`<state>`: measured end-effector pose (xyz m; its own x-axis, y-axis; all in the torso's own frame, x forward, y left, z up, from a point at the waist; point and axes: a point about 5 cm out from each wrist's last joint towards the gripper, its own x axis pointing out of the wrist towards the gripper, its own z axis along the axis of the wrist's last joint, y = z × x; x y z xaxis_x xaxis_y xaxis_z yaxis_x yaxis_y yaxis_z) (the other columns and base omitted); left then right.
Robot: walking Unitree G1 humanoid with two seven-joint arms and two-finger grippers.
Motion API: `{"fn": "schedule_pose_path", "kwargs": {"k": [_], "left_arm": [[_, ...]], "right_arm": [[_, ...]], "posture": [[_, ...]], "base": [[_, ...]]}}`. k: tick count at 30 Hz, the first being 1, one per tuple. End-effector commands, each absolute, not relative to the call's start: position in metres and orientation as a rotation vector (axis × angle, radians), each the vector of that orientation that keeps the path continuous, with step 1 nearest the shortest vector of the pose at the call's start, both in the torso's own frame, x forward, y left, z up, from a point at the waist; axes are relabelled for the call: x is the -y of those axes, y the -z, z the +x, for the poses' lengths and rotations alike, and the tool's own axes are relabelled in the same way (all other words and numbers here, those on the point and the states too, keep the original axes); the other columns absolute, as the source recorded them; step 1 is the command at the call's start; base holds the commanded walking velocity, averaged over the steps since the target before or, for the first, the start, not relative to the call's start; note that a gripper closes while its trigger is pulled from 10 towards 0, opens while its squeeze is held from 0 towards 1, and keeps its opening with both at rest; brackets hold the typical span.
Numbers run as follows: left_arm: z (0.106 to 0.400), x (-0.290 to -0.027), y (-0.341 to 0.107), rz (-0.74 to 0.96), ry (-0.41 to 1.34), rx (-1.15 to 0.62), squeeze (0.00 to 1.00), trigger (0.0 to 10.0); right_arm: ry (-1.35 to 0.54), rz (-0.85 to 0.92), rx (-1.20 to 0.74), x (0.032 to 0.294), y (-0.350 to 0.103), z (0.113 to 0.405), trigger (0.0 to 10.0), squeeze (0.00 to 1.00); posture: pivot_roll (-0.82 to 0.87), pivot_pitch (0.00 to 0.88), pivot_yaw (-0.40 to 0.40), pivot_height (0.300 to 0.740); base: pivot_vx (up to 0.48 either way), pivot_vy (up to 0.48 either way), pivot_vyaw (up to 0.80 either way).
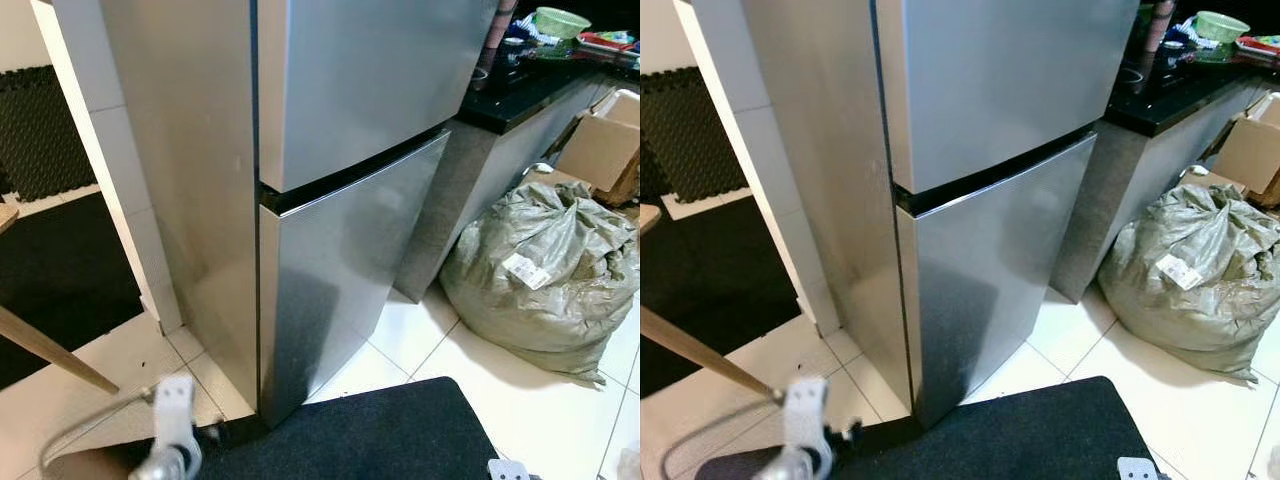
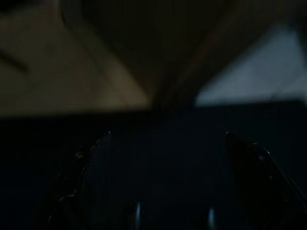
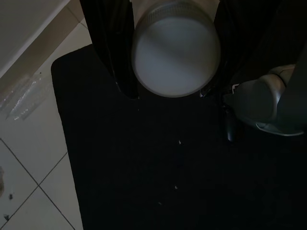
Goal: Restocking fridge
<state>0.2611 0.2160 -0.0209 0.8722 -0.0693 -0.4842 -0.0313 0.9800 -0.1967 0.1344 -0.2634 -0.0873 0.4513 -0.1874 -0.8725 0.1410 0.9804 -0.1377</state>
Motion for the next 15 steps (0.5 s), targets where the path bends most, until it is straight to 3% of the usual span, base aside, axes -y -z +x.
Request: {"fn": "schedule_pose_path", "kwargs": {"k": [1, 14, 15], "left_arm": [[0.283, -0.22, -0.005, -0.245, 0.087, -0.364, 1.0, 10.0], [0.333, -0.202, -0.076, -0.268, 0.338, -0.032, 1.0, 10.0], [0.339, -0.194, -0.088, -0.26, 0.413, 0.019, 0.0, 10.0]], "right_arm": [[0.213, -0.061, -1.084, 0.267, 0.087, 0.132, 10.0, 0.0], [0.213, -0.061, -1.084, 0.266, 0.087, 0.131, 10.0, 0.0], [0.213, -0.062, -1.083, 0.266, 0.087, 0.132, 10.0, 0.0]], "posture": [[-0.07, 0.0, -0.058, 0.74], [-0.08, 0.0, -0.059, 0.74], [-0.08, 0.0, -0.061, 0.74]], "base": [[0.0, 0.0, 0.0], [0.0, 0.0, 0.0], [0.0, 0.0, 0.0]]}}
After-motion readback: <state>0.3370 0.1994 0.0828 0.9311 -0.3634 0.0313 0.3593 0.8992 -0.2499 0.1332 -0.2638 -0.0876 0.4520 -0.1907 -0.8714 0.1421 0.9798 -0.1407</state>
